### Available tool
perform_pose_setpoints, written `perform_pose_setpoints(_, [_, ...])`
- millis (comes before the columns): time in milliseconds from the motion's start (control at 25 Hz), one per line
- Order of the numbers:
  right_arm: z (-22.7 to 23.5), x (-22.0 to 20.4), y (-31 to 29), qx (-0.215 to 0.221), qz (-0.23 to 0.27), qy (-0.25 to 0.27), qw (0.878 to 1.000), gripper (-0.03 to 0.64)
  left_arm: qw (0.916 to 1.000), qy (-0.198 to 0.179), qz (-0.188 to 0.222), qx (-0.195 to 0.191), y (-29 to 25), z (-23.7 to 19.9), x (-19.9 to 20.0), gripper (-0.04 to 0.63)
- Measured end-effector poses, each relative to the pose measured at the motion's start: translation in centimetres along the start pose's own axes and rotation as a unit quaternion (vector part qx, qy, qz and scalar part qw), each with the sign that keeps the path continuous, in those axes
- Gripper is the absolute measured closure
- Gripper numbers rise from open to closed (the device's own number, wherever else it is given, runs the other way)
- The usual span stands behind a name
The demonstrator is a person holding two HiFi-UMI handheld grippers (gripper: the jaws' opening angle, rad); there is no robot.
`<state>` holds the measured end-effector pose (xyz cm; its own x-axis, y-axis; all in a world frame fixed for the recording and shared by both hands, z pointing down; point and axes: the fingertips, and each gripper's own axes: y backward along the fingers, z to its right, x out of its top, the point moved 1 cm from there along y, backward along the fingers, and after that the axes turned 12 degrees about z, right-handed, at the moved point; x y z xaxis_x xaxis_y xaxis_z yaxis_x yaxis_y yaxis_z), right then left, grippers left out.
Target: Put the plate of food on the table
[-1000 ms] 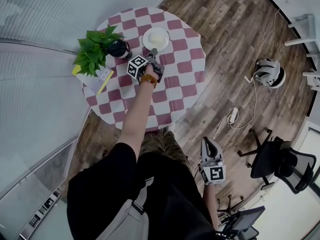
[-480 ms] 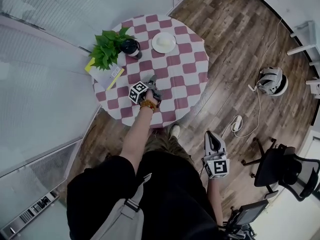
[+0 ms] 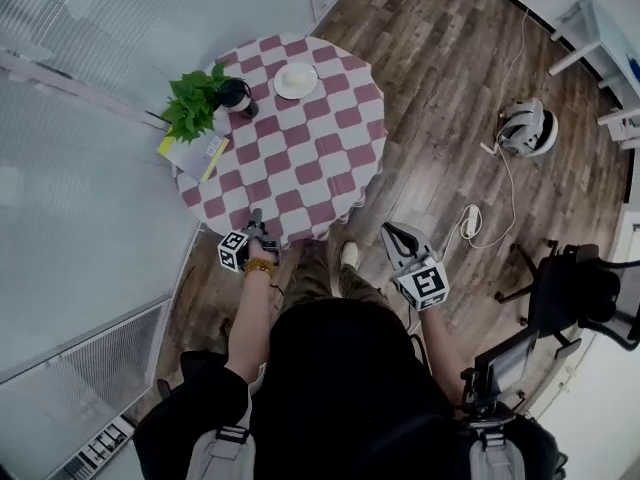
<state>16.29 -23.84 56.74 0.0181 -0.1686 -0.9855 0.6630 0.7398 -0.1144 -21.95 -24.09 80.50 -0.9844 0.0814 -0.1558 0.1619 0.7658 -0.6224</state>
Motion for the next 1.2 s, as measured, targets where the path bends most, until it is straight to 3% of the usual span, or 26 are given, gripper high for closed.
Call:
perform_pose_setpoints(200, [-1.2, 0.1, -2.5, 0.043, -0.003, -0.008, 0.999, 0.603, 0.9996, -0.006, 0.024, 0.012, 5.3, -4.1, 3.0, 0.36])
perform_pose_setpoints(480, [-4.6, 1.7, -6.5, 0.087, 0.014, 0.007, 0.996, 0.603, 0.9961, -0.059, 0.014, -0.065, 7.7, -2.6, 5.7, 0.362])
perform_pose_setpoints(600, [-7.1, 2.2, -8.0, 0.109, 0.014, 0.01, 0.994, 0.603, 0.9884, -0.111, -0.015, -0.102, 8.8, -0.6, 5.4, 0.364])
perform_pose_setpoints(680, [-8.8, 2.8, -8.9, 0.123, 0.016, 0.014, 0.992, 0.603, 0.9765, -0.158, -0.048, -0.139, 9.8, 1.5, 4.4, 0.37])
perform_pose_setpoints(760, [-10.5, 3.5, -9.9, 0.137, 0.021, 0.021, 0.99, 0.603, 0.9577, -0.209, -0.077, -0.182, 10.9, 3.7, 3.4, 0.407])
perform_pose_setpoints(920, [-13.8, 5.6, -11.3, 0.153, 0.034, 0.045, 0.987, 0.603, 0.9136, -0.291, -0.091, -0.269, 13.8, 8.8, 2.2, 0.568])
perform_pose_setpoints(1040, [-16.2, 8.1, -11.9, 0.158, 0.053, 0.075, 0.983, 0.603, 0.8762, -0.337, -0.083, -0.334, 15.4, 13.0, 1.8, 0.588])
perform_pose_setpoints(1120, [-17.8, 10.0, -12.2, 0.163, 0.068, 0.086, 0.98, 0.604, 0.8364, -0.391, -0.074, -0.377, 16.8, 15.8, 1.4, 0.588])
perform_pose_setpoints(1200, [-19.3, 11.8, -12.3, 0.172, 0.083, 0.093, 0.977, 0.604, 0.7802, -0.461, -0.053, -0.42, 18.8, 18.4, 0.9, 0.589])
